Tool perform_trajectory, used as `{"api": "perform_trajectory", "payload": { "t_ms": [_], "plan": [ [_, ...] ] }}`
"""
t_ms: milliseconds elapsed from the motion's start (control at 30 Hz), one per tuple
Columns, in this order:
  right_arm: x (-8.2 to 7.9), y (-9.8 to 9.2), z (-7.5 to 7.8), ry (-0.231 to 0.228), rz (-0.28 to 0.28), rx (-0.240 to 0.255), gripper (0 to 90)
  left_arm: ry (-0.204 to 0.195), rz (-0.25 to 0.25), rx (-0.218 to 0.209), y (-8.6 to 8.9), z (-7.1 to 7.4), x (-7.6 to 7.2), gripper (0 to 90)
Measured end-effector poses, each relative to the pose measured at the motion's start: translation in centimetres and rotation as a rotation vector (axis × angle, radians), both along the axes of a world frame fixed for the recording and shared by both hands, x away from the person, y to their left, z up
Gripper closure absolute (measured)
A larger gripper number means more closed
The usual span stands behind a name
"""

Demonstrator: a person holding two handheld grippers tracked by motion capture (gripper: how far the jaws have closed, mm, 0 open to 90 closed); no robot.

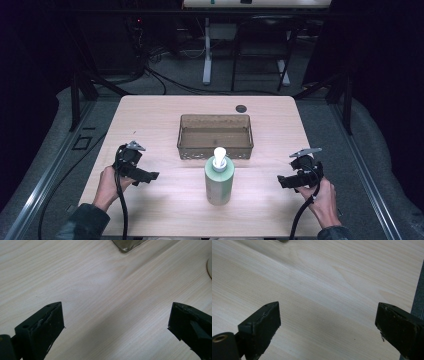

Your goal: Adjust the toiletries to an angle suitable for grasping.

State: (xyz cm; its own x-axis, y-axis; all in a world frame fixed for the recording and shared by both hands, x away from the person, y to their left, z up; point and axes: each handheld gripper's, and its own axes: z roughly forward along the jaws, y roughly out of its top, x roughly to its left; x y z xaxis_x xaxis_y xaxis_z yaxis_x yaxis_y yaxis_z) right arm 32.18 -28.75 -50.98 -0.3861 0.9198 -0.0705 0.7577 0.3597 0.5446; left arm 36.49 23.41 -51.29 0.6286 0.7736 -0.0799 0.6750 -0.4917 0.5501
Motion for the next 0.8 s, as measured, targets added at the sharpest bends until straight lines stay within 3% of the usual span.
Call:
{"api": "perform_trajectory", "payload": {
  "t_ms": [567, 800],
  "plan": [
    [0.4, -0.7, -0.5, 0.022, -0.006, 0.003, 6.6, -0.038, -0.043, -0.04, -2.1, 1.3, -1.1, 0.0],
    [0.5, -0.7, -0.7, 0.031, -0.001, -0.001, 6.8, -0.051, -0.116, -0.046, -4.4, 1.8, -1.9, 0.0]
  ]
}}
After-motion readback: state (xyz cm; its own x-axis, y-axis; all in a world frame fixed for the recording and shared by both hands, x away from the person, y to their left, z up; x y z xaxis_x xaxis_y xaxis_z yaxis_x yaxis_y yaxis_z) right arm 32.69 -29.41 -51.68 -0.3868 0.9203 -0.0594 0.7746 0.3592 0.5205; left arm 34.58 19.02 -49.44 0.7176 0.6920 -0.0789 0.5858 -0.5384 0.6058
